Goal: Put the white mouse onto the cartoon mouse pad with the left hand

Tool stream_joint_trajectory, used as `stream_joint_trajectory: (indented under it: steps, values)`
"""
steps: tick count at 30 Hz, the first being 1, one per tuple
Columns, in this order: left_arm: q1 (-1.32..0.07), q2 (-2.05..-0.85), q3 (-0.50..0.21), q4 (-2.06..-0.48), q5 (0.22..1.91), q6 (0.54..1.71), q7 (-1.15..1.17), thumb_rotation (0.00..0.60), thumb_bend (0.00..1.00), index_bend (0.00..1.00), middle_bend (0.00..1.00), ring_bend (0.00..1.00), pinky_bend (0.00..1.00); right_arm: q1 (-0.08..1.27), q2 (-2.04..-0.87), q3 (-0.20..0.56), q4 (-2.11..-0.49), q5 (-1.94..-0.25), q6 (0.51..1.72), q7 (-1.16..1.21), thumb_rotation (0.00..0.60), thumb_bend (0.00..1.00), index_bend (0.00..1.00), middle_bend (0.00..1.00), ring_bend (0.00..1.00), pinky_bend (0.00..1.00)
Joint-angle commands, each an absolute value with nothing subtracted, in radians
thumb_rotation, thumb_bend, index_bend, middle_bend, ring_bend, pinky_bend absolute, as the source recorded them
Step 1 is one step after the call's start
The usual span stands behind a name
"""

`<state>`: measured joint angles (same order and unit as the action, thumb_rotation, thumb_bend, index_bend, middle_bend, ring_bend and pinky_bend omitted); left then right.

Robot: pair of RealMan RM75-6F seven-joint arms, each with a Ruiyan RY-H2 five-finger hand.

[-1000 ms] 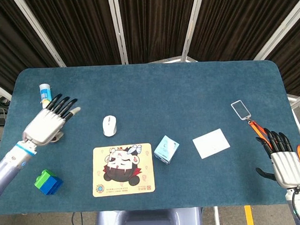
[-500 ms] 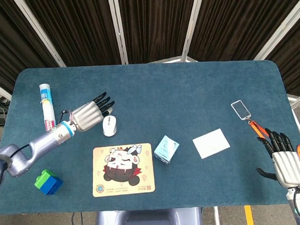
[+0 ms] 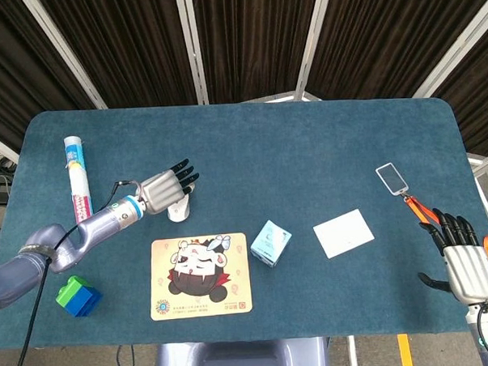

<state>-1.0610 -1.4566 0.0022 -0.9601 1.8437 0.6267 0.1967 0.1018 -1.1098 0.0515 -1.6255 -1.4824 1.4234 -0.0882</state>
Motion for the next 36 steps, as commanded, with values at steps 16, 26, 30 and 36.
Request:
stream_joint_trajectory:
  steps: [16, 26, 30, 36]
  values:
    - [-1.093, -1.593, 0.083, -0.807, 1.826, 0.657, 0.135, 0.6, 0.18, 0.18, 0.0, 0.0, 0.0, 0.101, -1.11, 0.053, -1.628, -1.478, 1.425, -0.086, 0.6, 0.07, 0.16, 0.0, 0.0, 0.0]
    - [-1.096, -1.649, 0.105, -0.742, 1.818, 0.691, 0.12, 0.6, 0.18, 0.27, 0.0, 0.0, 0.0, 0.1, -1.112, 0.055, -1.629, -1.476, 1.427, -0.087, 0.6, 0.08, 0.16, 0.0, 0.0, 0.0]
    - [-1.098, -1.657, 0.12, -0.726, 1.816, 0.695, 0.116, 0.6, 0.18, 0.37, 0.0, 0.0, 0.0, 0.099, -1.113, 0.055, -1.628, -1.477, 1.429, -0.088, 0.6, 0.08, 0.16, 0.0, 0.0, 0.0]
    - [-1.085, -1.663, 0.127, -0.713, 1.803, 0.721, 0.097, 0.6, 0.19, 0.42, 0.0, 0.0, 0.0, 0.098, -1.115, 0.056, -1.627, -1.476, 1.433, -0.088, 0.6, 0.08, 0.16, 0.0, 0.0, 0.0]
